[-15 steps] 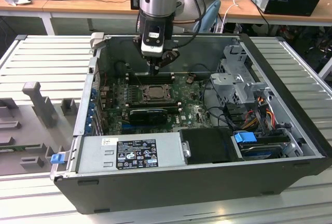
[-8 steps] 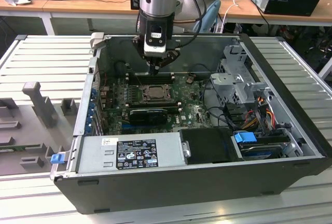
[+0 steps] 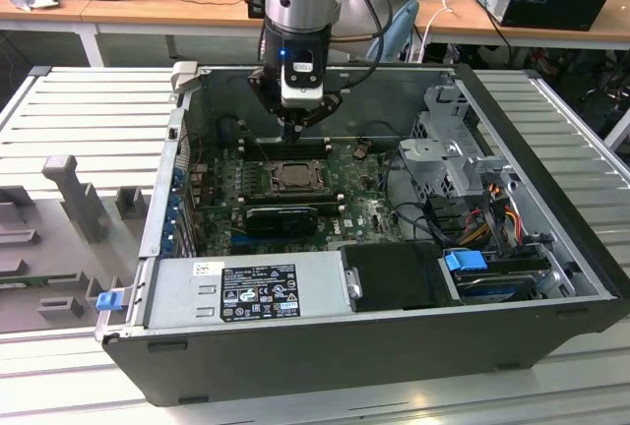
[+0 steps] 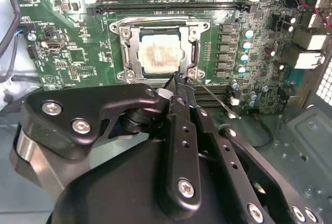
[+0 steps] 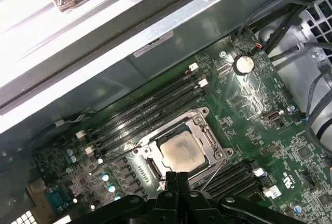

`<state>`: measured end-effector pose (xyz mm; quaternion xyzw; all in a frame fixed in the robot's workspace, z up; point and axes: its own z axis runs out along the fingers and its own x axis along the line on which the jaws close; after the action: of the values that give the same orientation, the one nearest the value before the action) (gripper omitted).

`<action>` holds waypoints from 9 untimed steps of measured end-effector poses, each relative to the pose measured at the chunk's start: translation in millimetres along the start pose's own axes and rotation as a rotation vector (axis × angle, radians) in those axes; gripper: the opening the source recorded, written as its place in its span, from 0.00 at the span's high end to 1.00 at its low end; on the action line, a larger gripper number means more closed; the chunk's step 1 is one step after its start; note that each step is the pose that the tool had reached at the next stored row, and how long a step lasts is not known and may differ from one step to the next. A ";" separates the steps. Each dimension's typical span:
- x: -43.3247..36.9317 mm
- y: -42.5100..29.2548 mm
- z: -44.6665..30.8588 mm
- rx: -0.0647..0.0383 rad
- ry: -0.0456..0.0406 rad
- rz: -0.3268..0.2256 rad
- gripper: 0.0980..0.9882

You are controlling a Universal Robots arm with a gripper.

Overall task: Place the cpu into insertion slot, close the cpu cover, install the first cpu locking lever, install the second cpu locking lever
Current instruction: 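Install the first cpu locking lever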

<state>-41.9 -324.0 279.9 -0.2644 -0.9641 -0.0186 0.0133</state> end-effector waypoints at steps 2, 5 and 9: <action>0.0 0.0 0.0 0.001 0.0009 -0.029 0.99; 0.0 0.0 0.0 0.002 0.0020 -0.066 0.99; 0.0 0.0 0.0 0.004 0.0034 -0.114 0.99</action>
<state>-42.0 -324.0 279.9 -0.2089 -0.9777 -0.0179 0.0143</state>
